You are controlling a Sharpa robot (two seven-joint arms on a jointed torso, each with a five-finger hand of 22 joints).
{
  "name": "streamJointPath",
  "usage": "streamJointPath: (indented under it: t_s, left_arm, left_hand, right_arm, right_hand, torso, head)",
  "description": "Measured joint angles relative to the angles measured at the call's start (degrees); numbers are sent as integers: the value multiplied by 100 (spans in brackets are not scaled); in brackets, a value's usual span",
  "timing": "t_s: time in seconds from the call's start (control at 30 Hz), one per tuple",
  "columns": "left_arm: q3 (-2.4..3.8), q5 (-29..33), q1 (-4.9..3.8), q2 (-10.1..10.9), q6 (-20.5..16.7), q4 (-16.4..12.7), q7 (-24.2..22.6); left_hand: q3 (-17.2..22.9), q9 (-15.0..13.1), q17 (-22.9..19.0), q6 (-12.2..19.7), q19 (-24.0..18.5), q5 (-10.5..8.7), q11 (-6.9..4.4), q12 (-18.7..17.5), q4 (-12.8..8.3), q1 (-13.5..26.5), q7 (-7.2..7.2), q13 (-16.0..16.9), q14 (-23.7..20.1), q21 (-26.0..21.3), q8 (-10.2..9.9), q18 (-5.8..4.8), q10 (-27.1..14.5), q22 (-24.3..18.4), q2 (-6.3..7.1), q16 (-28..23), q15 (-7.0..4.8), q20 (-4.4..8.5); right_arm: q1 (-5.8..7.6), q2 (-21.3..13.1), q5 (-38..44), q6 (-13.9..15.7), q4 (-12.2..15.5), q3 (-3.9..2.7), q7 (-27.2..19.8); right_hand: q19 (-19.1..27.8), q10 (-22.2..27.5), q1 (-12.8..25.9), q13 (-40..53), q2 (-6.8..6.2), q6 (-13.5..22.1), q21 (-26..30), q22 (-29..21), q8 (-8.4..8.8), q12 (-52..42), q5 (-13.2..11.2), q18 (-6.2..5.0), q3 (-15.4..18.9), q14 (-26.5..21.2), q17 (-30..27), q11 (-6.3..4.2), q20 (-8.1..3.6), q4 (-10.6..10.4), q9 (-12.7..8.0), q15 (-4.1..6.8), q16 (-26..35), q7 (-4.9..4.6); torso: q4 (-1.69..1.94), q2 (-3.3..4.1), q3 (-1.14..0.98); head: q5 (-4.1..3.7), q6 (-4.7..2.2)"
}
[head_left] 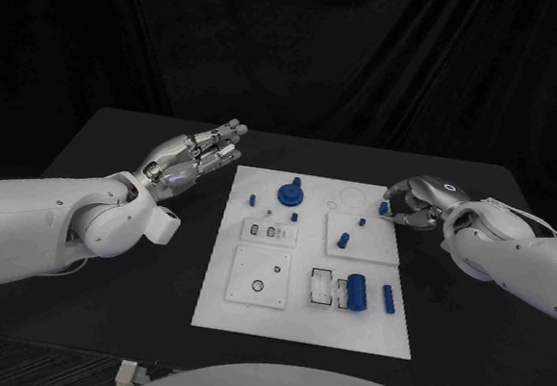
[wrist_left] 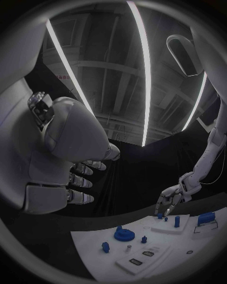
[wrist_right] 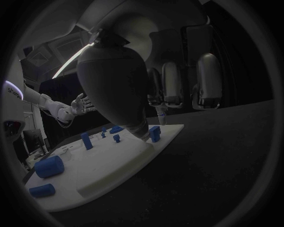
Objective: Assemble the parts on the task board
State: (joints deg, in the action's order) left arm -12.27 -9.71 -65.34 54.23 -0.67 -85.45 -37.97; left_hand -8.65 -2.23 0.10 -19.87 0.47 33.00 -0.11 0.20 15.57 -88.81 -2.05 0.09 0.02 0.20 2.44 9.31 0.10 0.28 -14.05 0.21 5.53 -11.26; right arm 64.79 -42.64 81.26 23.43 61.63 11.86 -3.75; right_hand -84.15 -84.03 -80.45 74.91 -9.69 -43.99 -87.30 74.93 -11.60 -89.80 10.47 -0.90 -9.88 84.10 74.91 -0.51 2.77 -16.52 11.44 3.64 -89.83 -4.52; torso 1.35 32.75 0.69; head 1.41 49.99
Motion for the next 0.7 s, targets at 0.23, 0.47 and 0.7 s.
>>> streamJointPath:
  t_s: [0.23,0.47,0.7]
  left_arm:
    - [0,0,1,3,0,-4,3]
    - [0,0,2,4,2,-5,9]
    - [0,0,3,-1,8,-3,18]
  left_hand:
    - [0,0,-2,0,0,0,0,0,0,0,0,1,0,0,0,0,0,0,0,0,0,0]
    - [0,0,-5,0,0,0,0,0,0,0,0,-2,0,0,0,0,0,-1,0,0,0,0]
    - [-1,0,-5,0,0,0,21,0,0,0,0,-4,0,0,0,0,-22,-1,0,0,0,0]
  right_arm:
    - [-20,73,-1,-5,-60,-2,-39]
    - [-27,124,-2,-2,-115,-1,-82]
    - [-30,145,-2,-1,-164,-1,-105]
  right_hand:
    - [0,0,-136,0,28,0,0,-1,-109,0,440,0,-33,0,0,0,0,33,0,0,0,0]
    - [0,0,-211,0,59,0,21,-1,-190,0,863,0,-72,0,0,0,0,40,-5,0,0,0]
    - [0,0,-233,-1,82,0,21,-1,-216,0,1030,0,-121,0,0,0,0,57,-5,0,0,0]
  torso:
    - [0,-1,1]
    - [0,-1,1]
    - [1,0,1]
  head:
    - [15,0]
    - [11,-1]
    - [-1,-1]
